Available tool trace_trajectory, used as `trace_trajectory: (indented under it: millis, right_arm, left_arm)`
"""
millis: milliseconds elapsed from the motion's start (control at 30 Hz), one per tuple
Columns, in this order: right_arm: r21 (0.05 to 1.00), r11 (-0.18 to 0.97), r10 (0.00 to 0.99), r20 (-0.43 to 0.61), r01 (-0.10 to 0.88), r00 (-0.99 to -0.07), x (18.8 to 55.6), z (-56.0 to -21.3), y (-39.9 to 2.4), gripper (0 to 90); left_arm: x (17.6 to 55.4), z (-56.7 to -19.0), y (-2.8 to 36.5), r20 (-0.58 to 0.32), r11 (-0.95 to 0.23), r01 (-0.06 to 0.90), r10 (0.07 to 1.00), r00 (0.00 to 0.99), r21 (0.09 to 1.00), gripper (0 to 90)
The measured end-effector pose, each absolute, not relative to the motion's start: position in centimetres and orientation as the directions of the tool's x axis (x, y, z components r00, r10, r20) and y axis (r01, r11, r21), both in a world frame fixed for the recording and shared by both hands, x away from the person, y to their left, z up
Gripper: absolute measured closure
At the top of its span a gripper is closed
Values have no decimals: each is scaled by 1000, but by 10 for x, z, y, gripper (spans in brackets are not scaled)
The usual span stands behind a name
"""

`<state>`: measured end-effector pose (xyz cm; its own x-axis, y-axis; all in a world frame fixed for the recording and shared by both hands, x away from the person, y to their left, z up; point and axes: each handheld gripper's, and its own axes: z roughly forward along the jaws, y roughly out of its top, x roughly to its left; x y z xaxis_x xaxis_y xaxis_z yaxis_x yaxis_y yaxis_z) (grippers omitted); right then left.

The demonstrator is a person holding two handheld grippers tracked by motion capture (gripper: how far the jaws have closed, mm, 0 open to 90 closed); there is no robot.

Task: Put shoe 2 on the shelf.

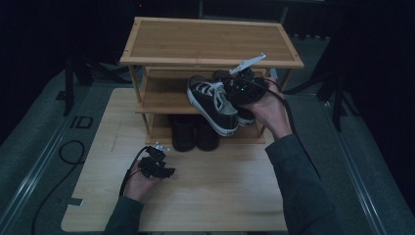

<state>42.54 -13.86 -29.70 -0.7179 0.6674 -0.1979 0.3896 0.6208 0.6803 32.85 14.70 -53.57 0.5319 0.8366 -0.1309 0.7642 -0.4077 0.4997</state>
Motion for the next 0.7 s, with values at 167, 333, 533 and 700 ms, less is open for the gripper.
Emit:
trace_trajectory:
  millis: [167, 333, 533, 700]
  right_arm:
    - [677, 653, 604, -196, 339, -773, 424, -291, -148, 536]
    - [695, 642, 582, -168, 323, -796, 420, -287, -155, 544]
    - [717, 628, 559, -147, 302, -816, 415, -280, -163, 604]
    - [720, 625, 554, -139, 300, -821, 412, -278, -168, 672]
  left_arm:
    - [327, -533, 149, -131, -397, 763, 841, 525, 510, 510]
    - [326, -529, 150, -135, -391, 761, 841, 524, 518, 511]
    - [323, -517, 149, -134, -396, 740, 829, 543, 544, 517]
    - [322, -512, 149, -122, -401, 733, 830, 545, 549, 523]
